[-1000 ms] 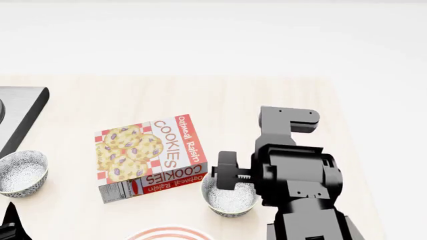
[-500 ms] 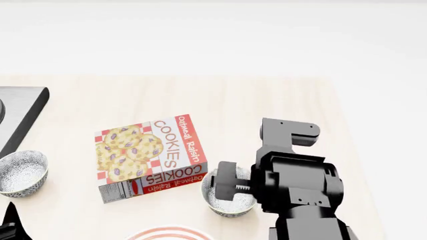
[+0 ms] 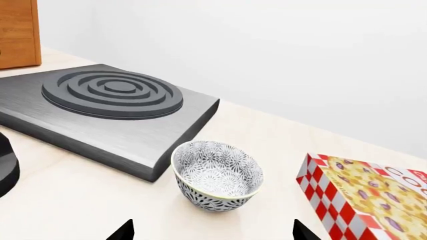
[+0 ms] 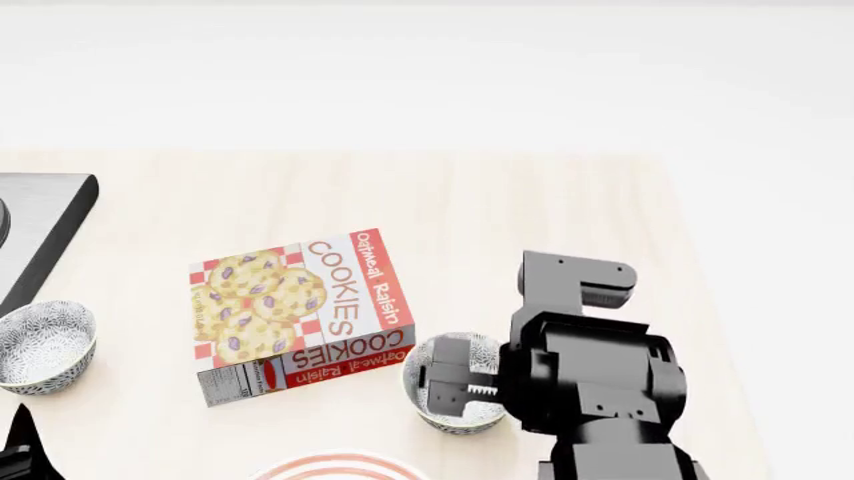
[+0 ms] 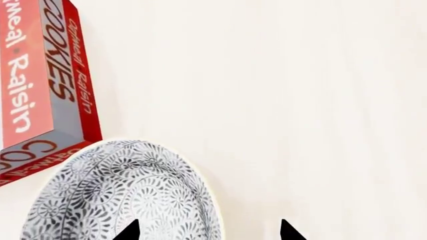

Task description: Pick the akita bowl next to the plate and place it on the plate.

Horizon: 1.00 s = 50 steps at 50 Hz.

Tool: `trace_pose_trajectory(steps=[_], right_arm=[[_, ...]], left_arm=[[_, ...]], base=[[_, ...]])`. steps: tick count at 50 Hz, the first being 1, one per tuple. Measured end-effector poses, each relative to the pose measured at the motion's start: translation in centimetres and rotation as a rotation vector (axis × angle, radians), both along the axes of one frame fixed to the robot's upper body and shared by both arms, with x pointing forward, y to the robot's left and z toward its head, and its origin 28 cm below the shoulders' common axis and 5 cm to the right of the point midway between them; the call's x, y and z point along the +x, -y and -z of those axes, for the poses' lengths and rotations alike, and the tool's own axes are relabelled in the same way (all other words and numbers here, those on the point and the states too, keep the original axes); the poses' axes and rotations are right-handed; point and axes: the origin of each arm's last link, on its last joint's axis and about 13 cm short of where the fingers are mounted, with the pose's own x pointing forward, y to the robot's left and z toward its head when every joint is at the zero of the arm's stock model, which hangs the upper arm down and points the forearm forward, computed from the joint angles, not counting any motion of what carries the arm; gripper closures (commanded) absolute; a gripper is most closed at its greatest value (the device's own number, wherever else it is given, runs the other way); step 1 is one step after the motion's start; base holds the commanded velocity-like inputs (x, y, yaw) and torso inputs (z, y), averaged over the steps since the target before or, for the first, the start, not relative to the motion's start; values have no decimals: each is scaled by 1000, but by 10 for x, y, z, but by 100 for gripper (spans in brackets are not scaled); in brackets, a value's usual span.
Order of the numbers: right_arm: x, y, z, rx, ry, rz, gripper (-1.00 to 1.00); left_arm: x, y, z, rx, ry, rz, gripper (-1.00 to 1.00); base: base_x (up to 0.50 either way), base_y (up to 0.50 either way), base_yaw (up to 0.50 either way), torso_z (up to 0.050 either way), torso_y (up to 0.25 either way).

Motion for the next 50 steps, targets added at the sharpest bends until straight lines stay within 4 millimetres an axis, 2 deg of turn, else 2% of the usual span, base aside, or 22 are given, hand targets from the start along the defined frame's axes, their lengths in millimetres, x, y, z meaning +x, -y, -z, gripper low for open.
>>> trace_pose_trajectory(steps=[23, 24, 50], right_arm=[[-3, 0, 5, 18, -30, -10, -100], [-3, 0, 5, 19, -31, -10, 100], [4, 1, 1, -4, 75, 18, 100]], left_arm=[[0, 0, -1, 0, 0, 0, -100], [0, 0, -1, 0, 0, 0, -100], [0, 0, 0, 3, -1, -1, -100]], base=[[0, 0, 0, 0, 0], [0, 0, 0, 0, 0], [0, 0, 0, 0, 0]])
